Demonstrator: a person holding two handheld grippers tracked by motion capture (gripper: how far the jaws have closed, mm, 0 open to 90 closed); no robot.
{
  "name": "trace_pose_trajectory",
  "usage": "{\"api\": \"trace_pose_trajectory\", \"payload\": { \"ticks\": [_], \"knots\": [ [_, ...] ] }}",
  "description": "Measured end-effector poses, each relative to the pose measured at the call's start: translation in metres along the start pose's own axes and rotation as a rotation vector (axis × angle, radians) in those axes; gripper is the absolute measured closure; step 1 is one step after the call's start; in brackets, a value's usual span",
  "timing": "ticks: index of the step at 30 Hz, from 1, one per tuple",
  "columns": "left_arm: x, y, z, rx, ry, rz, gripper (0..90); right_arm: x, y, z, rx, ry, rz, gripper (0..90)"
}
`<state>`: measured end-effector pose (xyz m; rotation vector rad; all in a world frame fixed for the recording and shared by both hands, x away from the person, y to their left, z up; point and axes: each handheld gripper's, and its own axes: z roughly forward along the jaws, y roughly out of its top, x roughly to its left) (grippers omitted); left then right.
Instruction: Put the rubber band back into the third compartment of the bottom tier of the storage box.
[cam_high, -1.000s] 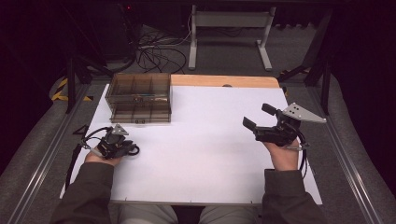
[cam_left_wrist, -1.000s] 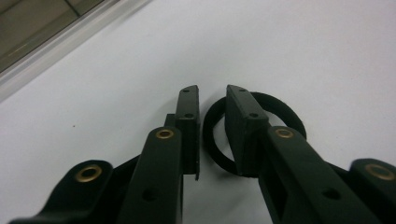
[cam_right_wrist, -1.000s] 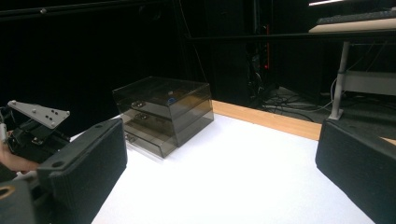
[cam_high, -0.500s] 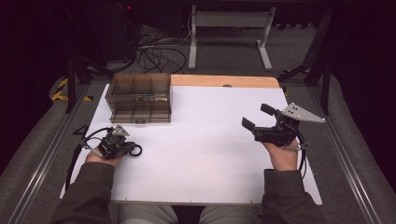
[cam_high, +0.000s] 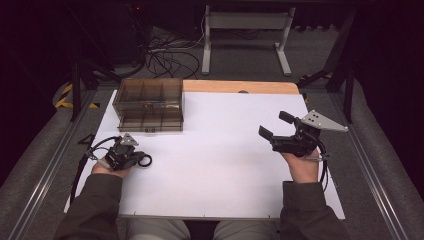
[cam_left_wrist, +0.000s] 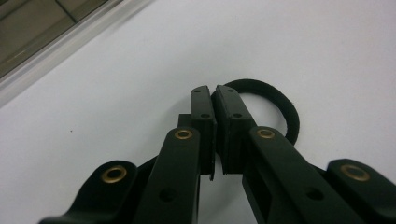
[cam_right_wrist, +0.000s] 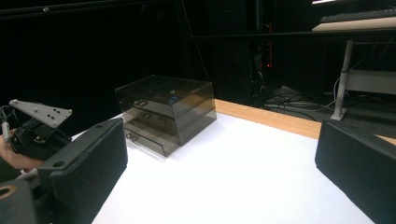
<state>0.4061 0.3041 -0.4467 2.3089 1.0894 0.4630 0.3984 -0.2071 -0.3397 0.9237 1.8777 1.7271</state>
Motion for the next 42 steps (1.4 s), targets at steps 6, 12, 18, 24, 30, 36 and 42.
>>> {"api": "trace_pose_trajectory", "payload": {
  "ticks": [6, 12, 18, 24, 30, 36, 42],
  "knots": [
    [0.0009, 0.0003, -0.0024, -0.014, 0.023, 0.003, 86.0, -0.0002, 0.0003, -0.0005, -0.002, 0.002, -0.003, 2.9],
    [0.0003, 0.0008, -0.0042, -0.031, 0.053, 0.008, 86.0, -0.0003, 0.0002, -0.0003, 0.000, 0.001, -0.001, 2.9],
    [-0.0010, 0.0018, -0.0059, -0.048, 0.086, 0.018, 86.0, -0.0004, 0.0004, -0.0009, -0.002, 0.001, -0.001, 3.0],
    [-0.0017, 0.0024, -0.0075, -0.074, 0.113, 0.018, 86.0, -0.0002, 0.0002, -0.0002, -0.001, 0.001, 0.000, 3.0],
    [-0.0022, 0.0024, -0.0079, -0.092, 0.138, 0.016, 86.0, 0.0004, 0.0002, 0.0005, 0.001, 0.004, 0.000, 3.0],
    [-0.0027, 0.0049, -0.0085, -0.109, 0.158, 0.021, 86.0, -0.0005, 0.0004, -0.0004, -0.003, 0.004, 0.002, 3.0],
    [-0.0034, 0.0083, -0.0089, -0.129, 0.161, 0.015, 86.0, -0.0007, 0.0012, -0.0018, -0.009, 0.003, 0.003, 3.0]
  ]
}}
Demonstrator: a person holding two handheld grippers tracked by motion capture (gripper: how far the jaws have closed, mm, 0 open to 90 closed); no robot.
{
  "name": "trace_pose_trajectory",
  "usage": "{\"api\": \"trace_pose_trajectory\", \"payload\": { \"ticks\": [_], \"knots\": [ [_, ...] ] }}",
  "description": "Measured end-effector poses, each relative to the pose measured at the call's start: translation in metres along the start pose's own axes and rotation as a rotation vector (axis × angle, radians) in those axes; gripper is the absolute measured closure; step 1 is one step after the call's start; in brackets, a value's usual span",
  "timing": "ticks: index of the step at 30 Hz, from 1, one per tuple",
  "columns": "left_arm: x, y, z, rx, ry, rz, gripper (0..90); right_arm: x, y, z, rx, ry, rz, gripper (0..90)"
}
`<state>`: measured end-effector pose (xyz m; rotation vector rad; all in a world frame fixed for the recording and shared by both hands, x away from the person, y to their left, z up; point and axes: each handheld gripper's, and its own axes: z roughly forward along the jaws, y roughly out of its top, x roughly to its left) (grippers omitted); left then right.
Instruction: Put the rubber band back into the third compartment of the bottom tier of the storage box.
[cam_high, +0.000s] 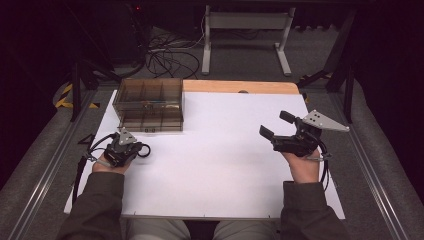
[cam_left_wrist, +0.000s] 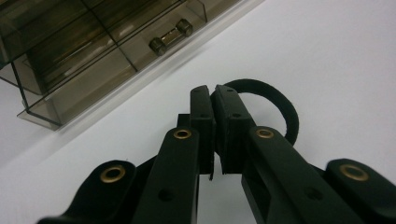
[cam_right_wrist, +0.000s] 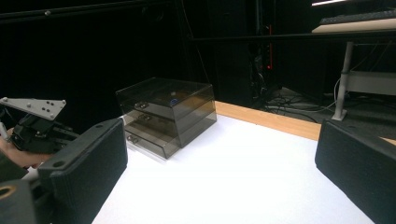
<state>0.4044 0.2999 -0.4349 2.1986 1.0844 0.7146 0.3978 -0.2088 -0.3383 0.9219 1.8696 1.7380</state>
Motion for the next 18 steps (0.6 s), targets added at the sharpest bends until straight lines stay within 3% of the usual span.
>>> {"api": "trace_pose_trajectory", "payload": {
  "ticks": [18],
  "knots": [
    [-0.002, 0.012, -0.004, -0.062, 0.004, -0.008, 85.9, 0.000, 0.002, -0.003, -0.008, 0.000, -0.002, 2.9]
  ]
}}
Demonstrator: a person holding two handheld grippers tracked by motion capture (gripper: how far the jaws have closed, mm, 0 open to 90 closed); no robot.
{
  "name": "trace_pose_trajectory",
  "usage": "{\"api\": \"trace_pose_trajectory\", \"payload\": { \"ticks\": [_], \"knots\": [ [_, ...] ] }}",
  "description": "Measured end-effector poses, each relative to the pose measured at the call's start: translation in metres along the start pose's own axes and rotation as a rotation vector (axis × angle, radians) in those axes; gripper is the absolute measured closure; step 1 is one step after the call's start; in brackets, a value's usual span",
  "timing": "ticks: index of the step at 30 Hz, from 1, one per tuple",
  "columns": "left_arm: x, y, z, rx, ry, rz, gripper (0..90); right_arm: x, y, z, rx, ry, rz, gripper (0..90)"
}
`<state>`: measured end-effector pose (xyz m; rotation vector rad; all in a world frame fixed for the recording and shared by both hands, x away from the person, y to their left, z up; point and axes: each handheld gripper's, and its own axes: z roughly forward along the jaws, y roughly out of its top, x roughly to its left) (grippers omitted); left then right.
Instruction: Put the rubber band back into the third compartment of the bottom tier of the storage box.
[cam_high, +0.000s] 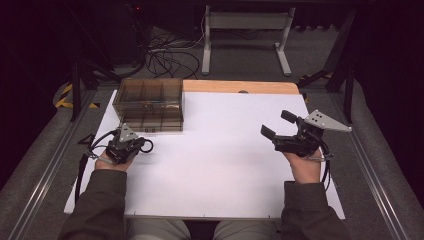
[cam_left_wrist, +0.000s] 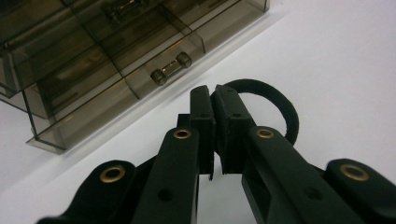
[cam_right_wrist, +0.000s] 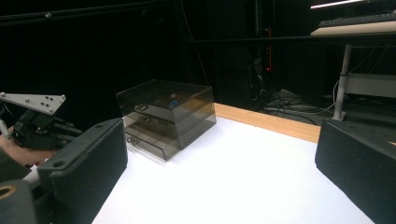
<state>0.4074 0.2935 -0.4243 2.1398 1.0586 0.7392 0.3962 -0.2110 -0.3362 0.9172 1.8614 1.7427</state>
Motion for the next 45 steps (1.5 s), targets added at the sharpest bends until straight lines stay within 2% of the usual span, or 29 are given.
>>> {"api": "trace_pose_trajectory", "payload": {
  "ticks": [6, 14, 29, 36, 45],
  "knots": [
    [-0.001, 0.004, -0.001, -0.018, 0.001, -0.005, 85.9, 0.001, 0.000, 0.000, 0.004, 0.003, -0.005, 3.0],
    [-0.002, 0.009, -0.001, -0.045, 0.023, -0.006, 85.9, 0.001, 0.002, -0.002, -0.006, 0.000, -0.003, 2.9],
    [-0.003, 0.014, 0.003, -0.073, 0.048, -0.027, 85.9, 0.000, 0.005, -0.006, -0.020, -0.001, -0.003, 3.0],
    [-0.005, 0.021, 0.006, -0.064, 0.057, 0.006, 86.0, 0.001, 0.006, -0.007, -0.027, 0.001, -0.007, 2.9],
    [-0.002, 0.028, 0.008, -0.092, 0.076, -0.007, 85.9, 0.001, 0.007, -0.009, -0.033, 0.004, -0.010, 3.1]
  ]
}}
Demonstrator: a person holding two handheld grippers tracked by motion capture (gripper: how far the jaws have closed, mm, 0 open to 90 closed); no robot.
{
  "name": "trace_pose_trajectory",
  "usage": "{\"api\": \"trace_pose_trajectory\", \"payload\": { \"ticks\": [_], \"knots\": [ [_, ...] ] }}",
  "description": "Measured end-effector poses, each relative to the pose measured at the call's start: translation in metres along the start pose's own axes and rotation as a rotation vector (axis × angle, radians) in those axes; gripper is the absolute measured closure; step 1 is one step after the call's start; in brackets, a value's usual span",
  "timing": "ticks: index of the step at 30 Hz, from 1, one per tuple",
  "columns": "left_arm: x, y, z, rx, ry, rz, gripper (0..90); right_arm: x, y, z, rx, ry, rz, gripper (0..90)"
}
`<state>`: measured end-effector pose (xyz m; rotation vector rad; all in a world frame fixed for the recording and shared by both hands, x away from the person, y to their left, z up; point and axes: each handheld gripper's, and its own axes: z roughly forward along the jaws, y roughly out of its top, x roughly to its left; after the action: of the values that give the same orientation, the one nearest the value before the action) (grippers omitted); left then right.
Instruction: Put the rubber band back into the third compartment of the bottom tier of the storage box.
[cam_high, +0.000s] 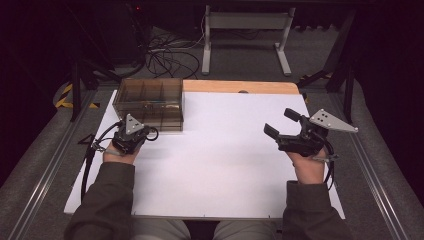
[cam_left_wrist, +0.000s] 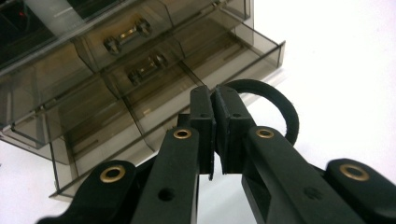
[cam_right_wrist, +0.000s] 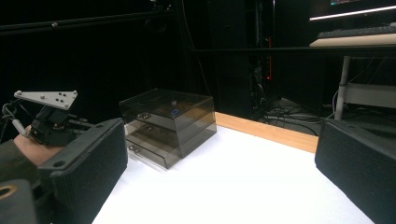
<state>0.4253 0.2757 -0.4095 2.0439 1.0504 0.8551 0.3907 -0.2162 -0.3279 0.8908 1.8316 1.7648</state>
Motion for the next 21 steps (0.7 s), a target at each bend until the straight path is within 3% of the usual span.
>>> {"api": "trace_pose_trajectory", "payload": {
  "ticks": [13, 21],
  "knots": [
    [-0.004, 0.014, 0.006, -0.024, 0.017, 0.016, 85.9, -0.001, 0.002, -0.003, -0.011, 0.003, 0.002, 3.1],
    [-0.005, 0.018, 0.011, -0.049, 0.032, 0.003, 85.9, -0.001, 0.003, -0.004, -0.018, 0.003, 0.006, 3.1]
  ]
}}
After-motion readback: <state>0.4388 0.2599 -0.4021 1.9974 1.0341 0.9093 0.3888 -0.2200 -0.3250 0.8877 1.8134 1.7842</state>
